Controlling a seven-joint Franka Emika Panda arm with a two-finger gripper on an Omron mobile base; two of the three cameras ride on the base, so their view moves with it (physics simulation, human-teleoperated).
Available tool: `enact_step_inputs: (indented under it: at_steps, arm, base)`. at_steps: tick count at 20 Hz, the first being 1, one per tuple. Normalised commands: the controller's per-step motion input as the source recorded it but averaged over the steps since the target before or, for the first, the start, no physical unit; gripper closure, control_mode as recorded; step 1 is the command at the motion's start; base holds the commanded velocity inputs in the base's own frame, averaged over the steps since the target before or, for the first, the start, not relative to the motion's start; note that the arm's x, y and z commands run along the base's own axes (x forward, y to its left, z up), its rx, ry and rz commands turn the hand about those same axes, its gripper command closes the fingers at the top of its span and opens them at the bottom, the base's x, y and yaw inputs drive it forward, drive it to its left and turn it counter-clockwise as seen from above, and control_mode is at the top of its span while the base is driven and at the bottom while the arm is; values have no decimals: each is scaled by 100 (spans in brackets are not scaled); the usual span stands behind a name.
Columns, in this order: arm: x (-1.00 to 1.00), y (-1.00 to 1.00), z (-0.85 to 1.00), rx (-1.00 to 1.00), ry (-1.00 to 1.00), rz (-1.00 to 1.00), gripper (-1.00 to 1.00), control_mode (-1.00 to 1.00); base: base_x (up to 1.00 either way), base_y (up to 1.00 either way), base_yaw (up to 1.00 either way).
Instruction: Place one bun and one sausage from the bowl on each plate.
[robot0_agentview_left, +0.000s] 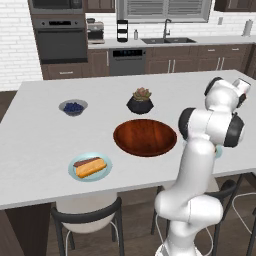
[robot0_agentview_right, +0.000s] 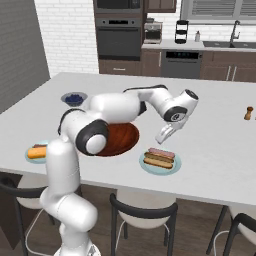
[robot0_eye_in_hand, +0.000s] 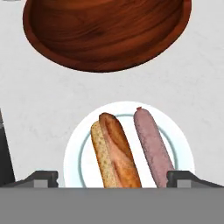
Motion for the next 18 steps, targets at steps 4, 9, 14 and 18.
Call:
enact_step_inputs:
  at_steps: [4, 9, 14, 18]
  arm:
    - [-78, 16, 68, 0, -9, 0, -100, -100]
    - [-77, 49, 48, 0, -2, 0, -100, -100]
    - [-78, 56, 22, 0, 0, 0, -100, -100]
    - [-69, 59, 28, 0, 0, 0, -100, -100]
  base:
    - [0, 0, 0]
    - [0, 0, 0]
    - [0, 0, 0]
    - [0, 0, 0]
